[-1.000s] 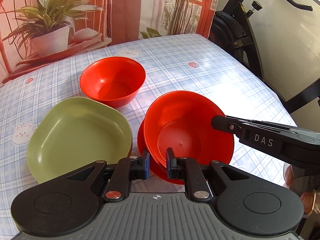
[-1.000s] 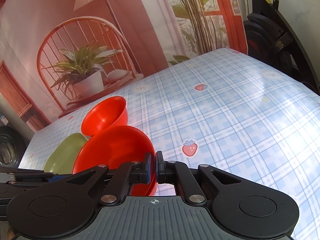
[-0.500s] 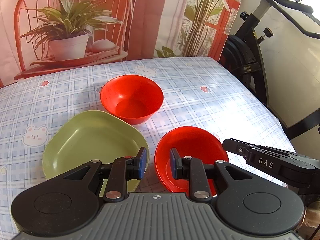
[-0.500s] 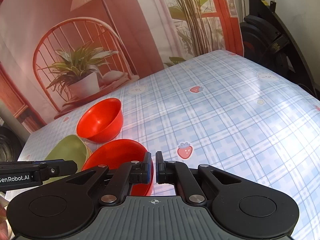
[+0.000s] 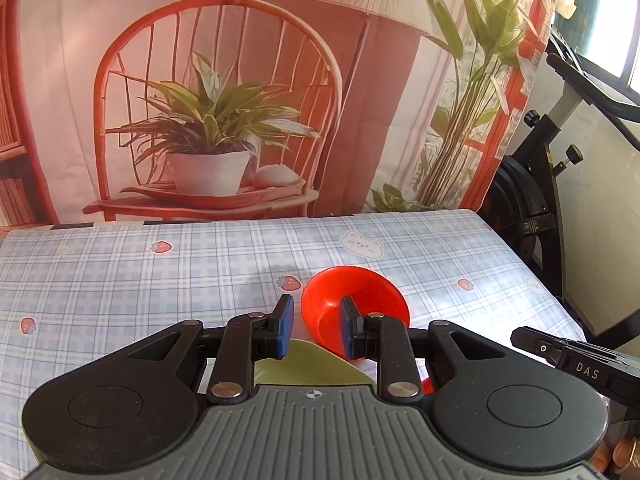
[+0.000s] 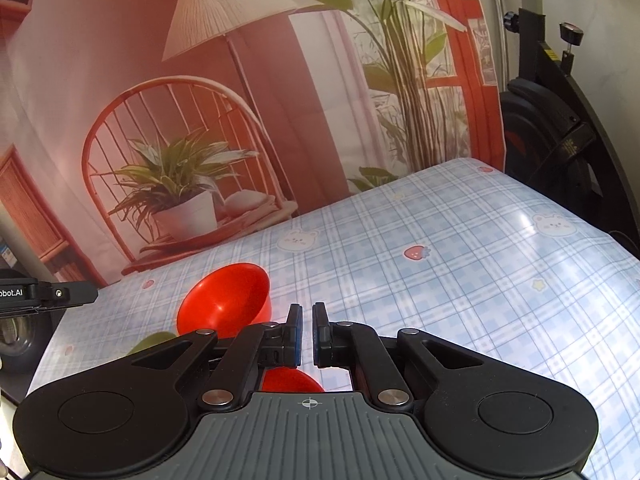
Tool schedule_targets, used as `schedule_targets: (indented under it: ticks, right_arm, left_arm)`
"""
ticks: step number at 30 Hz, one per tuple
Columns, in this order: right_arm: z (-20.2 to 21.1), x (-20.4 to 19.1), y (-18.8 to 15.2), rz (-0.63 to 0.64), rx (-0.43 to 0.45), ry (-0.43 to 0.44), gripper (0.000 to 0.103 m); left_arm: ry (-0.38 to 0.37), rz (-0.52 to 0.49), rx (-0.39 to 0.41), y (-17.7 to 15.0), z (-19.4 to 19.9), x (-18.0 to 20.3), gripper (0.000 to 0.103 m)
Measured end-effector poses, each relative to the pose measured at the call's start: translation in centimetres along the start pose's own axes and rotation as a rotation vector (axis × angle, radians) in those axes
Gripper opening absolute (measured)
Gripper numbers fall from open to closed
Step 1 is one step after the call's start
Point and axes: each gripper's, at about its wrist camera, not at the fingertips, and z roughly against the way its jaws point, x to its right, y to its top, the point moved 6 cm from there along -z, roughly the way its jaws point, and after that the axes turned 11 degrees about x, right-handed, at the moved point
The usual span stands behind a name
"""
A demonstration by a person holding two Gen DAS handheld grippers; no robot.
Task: Organize plates and bowls
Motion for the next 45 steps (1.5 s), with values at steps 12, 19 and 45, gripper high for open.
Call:
schedule_targets:
  ticks: [12,19,45]
  right_arm:
    - [-5.1,-3.7,0.5,0.04,-0.084,0.063,0.01]
    - [-9.2,-4.9,0.2,0.116,-0.171,0.074,0.016]
    - [-13.1,-4.6,-2.0,-0.016,-0.293,0.049,0.008]
  left_arm:
    - [-0.059,0.027,-0.09,-1.3,-5.8,-0.9,0.026]
    - [-0.069,0.038,-0.153,-2.5,-9.7,-1.4,0.026]
    - [-0.067,0.086,-0.229,-5.0,-12.0,-1.9,0.01]
